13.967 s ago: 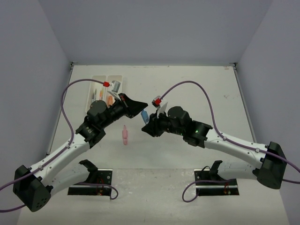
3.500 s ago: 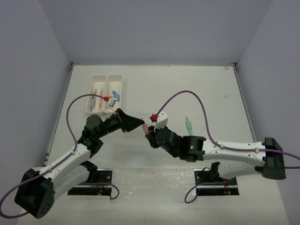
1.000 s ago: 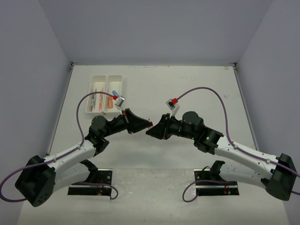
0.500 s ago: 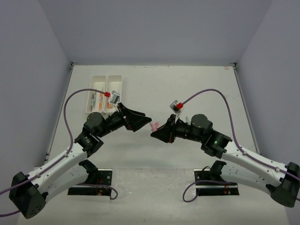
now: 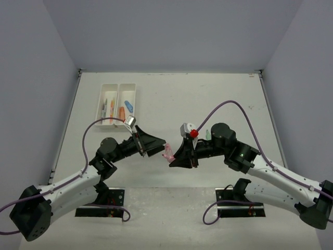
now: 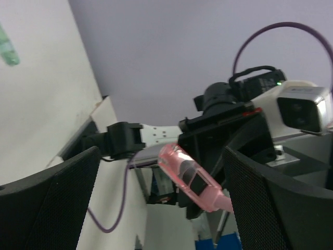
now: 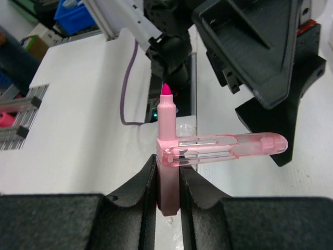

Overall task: Sort the stationery into containers
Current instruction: Close the pen cap on the pen.

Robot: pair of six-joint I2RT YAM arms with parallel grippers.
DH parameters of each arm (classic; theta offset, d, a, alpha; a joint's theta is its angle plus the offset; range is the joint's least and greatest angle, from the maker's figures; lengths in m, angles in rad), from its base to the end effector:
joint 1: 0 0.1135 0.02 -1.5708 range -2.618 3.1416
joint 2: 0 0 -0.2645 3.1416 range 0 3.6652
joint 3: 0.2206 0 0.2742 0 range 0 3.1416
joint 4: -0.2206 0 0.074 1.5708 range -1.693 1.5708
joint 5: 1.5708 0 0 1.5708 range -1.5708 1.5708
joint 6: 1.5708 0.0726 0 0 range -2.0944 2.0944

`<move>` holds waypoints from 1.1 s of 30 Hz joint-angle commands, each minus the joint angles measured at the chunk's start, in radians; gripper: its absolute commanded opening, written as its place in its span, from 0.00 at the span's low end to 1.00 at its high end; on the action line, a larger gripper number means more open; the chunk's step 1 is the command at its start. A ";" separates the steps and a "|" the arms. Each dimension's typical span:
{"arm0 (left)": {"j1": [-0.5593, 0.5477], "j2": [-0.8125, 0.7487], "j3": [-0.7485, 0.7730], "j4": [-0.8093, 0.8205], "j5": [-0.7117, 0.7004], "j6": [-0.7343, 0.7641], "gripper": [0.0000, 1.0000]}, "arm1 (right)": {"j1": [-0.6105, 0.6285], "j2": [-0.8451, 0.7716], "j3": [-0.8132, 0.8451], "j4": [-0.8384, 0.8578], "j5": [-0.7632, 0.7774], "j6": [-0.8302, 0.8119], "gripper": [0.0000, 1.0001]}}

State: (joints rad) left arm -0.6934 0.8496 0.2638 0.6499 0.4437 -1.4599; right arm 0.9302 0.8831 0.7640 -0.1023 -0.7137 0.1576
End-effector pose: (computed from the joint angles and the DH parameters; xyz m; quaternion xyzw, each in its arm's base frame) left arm 0.1652 -0.1779 0.2232 -0.1007 0.6789 -0.6978 0.2049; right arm 0.1117 0.2293 0.3174 -0.4778 0.5956 0.5363 0.3597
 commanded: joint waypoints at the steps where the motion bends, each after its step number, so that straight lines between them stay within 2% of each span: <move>1: -0.011 -0.052 0.003 0.171 -0.020 -0.181 1.00 | 0.001 0.044 0.086 0.018 -0.206 -0.096 0.00; 3: -0.012 -0.048 0.004 0.203 -0.019 -0.195 0.97 | 0.001 0.054 0.086 0.048 -0.240 -0.083 0.00; 7: -0.026 -0.033 0.012 0.272 -0.003 -0.214 0.81 | 0.001 0.060 0.076 0.095 -0.225 -0.061 0.00; 9: -0.030 -0.038 0.021 0.283 -0.001 -0.214 0.62 | 0.001 0.062 0.064 0.096 -0.190 -0.055 0.00; 10: -0.031 -0.038 0.022 0.284 0.001 -0.214 0.61 | 0.001 0.062 0.063 0.117 -0.171 -0.055 0.00; 12: -0.034 -0.055 0.025 0.287 0.003 -0.211 0.50 | 0.001 0.056 0.040 0.133 -0.116 -0.036 0.00; 20: -0.046 -0.073 0.037 0.291 0.018 -0.212 0.50 | 0.001 0.039 0.007 0.199 -0.039 -0.019 0.00; 21: -0.046 -0.073 0.039 0.292 0.020 -0.210 0.47 | 0.001 0.045 0.011 0.194 -0.034 -0.020 0.00; 24: -0.049 -0.084 0.042 0.294 0.007 -0.190 0.28 | 0.002 0.070 0.024 0.177 -0.001 -0.014 0.00; 27: -0.049 -0.106 0.095 0.190 -0.016 -0.060 0.05 | 0.001 0.093 0.025 0.161 0.026 0.039 0.00; 28: -0.049 -0.111 0.098 0.146 -0.025 -0.053 0.02 | 0.002 0.094 0.024 0.161 0.038 0.065 0.00; 31: -0.049 -0.122 0.205 -0.014 -0.075 0.206 0.00 | 0.003 0.094 -0.008 0.172 0.068 0.149 0.00; 33: -0.049 -0.120 0.240 -0.060 -0.100 0.305 0.00 | 0.004 0.088 -0.033 0.186 0.064 0.200 0.00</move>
State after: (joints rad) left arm -0.7358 0.7523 0.3545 0.7031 0.4123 -1.4523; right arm 0.9348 0.9600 0.7699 0.0672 -0.7200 0.2338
